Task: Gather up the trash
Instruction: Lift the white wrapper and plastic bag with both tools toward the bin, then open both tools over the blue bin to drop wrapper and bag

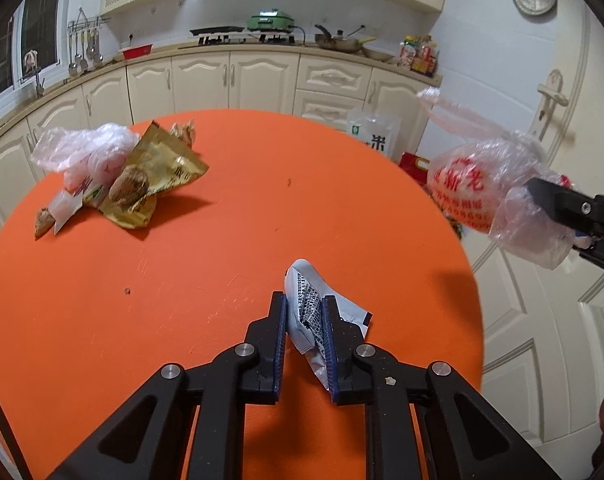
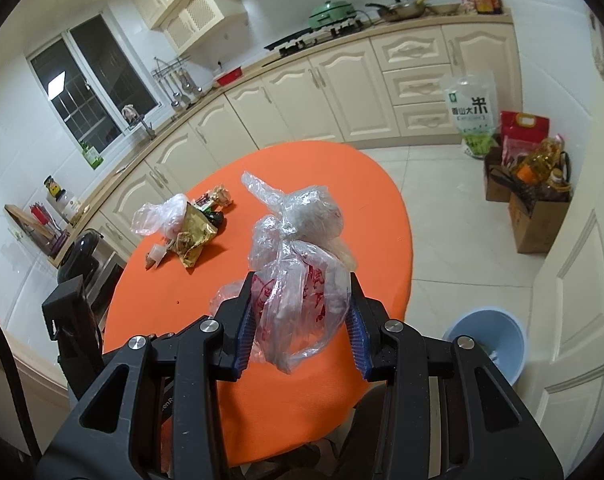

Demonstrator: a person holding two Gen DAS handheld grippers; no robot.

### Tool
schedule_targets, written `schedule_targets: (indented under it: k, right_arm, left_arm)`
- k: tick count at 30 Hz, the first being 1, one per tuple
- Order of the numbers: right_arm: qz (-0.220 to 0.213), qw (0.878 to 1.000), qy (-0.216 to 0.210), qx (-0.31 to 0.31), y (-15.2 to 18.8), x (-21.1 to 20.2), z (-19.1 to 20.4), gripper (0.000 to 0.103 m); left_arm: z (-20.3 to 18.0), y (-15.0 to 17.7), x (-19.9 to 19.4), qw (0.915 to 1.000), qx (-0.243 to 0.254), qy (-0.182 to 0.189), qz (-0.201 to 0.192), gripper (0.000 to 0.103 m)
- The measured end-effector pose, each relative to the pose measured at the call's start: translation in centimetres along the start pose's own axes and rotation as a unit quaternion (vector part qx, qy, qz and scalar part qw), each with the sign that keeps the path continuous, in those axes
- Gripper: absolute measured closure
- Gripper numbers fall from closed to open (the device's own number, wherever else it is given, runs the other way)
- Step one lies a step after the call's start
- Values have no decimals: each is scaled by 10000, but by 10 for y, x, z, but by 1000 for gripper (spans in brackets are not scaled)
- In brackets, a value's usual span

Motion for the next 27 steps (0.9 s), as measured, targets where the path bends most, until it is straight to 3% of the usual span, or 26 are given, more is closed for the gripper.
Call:
schedule_targets:
  k: [17, 27]
  right_arm:
    - [-303, 9994, -165, -36, -16, -24, -12, 69]
    - [-1084, 9929, 443, 204, -52, -107, -74, 69]
  left_arm:
    - [-32, -46, -42, 9981, 67, 206, -580, 91]
    - [-121, -93, -55, 9907, 469, 888, -918, 90]
Point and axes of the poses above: each gripper's, at about its wrist camera, not at the fingertips, and x roughly the way its jaws point, z to its left, y to its underside, the point moved 7 cm from there along x, roughly the way its jaws point, and after that the axes turned 11 degrees about -y, right-handed, at the moved point
